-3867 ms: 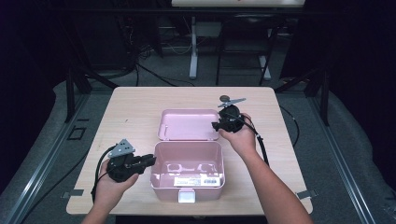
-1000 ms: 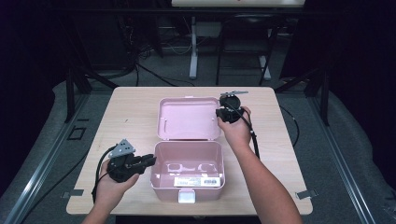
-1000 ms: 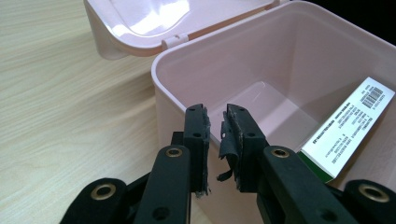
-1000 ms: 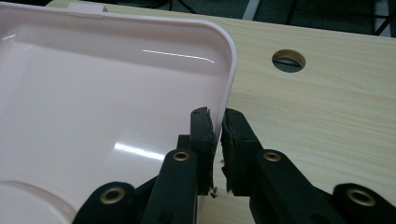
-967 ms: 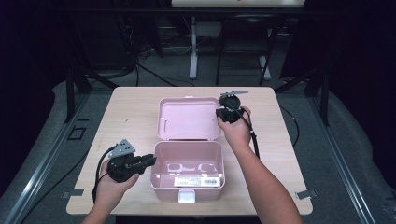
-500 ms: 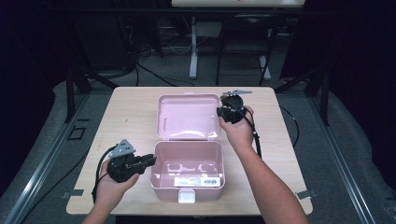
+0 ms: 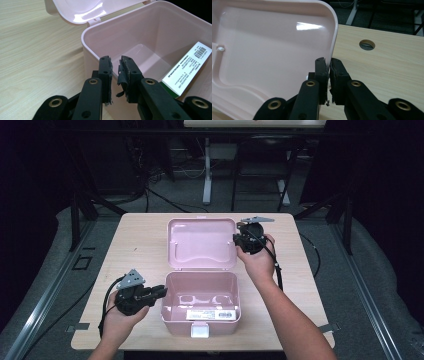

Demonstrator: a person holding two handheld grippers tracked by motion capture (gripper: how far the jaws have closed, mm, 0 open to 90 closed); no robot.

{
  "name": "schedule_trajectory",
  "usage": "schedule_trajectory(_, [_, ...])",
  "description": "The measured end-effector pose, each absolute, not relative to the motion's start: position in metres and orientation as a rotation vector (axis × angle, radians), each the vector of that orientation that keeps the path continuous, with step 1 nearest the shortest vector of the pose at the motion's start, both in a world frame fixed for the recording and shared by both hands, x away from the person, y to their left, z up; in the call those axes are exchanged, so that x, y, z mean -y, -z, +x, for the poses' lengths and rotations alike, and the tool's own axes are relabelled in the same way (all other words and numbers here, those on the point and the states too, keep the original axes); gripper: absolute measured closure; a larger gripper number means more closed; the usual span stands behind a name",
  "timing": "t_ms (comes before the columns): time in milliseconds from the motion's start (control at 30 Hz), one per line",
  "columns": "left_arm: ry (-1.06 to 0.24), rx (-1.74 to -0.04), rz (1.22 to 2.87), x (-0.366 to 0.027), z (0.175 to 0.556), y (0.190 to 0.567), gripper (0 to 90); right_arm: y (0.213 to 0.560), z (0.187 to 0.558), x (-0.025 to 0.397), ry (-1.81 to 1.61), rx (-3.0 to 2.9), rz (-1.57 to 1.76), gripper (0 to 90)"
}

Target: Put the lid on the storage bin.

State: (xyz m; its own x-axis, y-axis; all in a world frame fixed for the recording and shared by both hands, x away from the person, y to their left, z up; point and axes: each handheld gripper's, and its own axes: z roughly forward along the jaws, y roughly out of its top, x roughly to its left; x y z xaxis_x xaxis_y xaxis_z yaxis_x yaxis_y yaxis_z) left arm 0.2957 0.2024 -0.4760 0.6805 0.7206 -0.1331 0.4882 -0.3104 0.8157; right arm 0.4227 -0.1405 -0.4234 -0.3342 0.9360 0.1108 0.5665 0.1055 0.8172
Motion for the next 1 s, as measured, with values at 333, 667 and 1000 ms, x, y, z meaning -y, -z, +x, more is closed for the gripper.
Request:
schedule_trajectory(333, [-0.324,-0.935,1.980,-0.202,0.295,0.476,79.0,0.419,0.416,0.142,-1.141,-1.947,1.441,85.2])
schedule_trajectory(667, [-0.323,-0.938,1.977,-0.202,0.295,0.476,79.0,0.416,0.408,0.141,-1.138,-1.937,1.385,85.4])
schedule_trajectory(1000, [-0.323,-0.940,1.977,-0.202,0.295,0.476,79.0,0.411,0.398,0.143,-1.171,-1.924,1.356,85.8])
